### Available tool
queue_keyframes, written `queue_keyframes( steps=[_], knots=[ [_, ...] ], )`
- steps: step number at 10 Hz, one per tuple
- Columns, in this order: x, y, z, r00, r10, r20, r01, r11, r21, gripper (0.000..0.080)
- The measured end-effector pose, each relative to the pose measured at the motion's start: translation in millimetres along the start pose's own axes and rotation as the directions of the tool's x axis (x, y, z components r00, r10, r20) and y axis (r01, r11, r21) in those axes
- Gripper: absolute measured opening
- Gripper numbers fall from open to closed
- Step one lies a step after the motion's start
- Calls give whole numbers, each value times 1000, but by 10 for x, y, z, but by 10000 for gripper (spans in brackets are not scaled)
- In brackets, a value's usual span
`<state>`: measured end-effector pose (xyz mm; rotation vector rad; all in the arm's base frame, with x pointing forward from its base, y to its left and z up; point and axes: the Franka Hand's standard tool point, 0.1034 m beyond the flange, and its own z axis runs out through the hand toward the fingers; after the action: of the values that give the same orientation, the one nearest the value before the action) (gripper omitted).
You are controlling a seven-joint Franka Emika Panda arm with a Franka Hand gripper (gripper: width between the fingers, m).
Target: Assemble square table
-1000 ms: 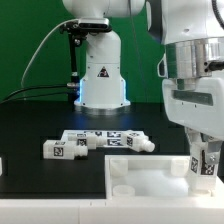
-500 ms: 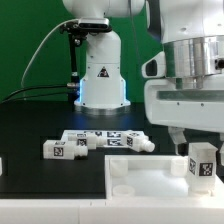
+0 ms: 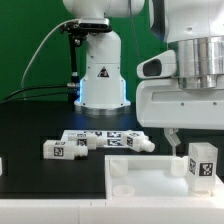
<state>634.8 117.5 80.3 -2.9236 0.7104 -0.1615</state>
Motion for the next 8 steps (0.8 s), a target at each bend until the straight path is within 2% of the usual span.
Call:
queue_keyframes(
  steps=[1, 2, 3, 4, 5, 6, 7, 8],
  knots=[
    [28, -43, -29, 967, -254, -18, 254, 967, -18, 648],
    [41, -39, -25, 948, -318, -22, 318, 948, -16, 648],
    [30, -39, -19, 965, -260, -20, 260, 966, -11, 601],
    [30, -39, -18, 968, -252, -20, 251, 968, -10, 601],
    [30, -40, -18, 975, -220, -20, 220, 975, -9, 427],
    [27, -39, -16, 992, -126, -20, 126, 992, -7, 427],
    [29, -24, -14, 1000, -15, -22, 15, 1000, -9, 301],
    [19, -20, -9, 992, 122, -27, -123, 992, -13, 301]
  ],
)
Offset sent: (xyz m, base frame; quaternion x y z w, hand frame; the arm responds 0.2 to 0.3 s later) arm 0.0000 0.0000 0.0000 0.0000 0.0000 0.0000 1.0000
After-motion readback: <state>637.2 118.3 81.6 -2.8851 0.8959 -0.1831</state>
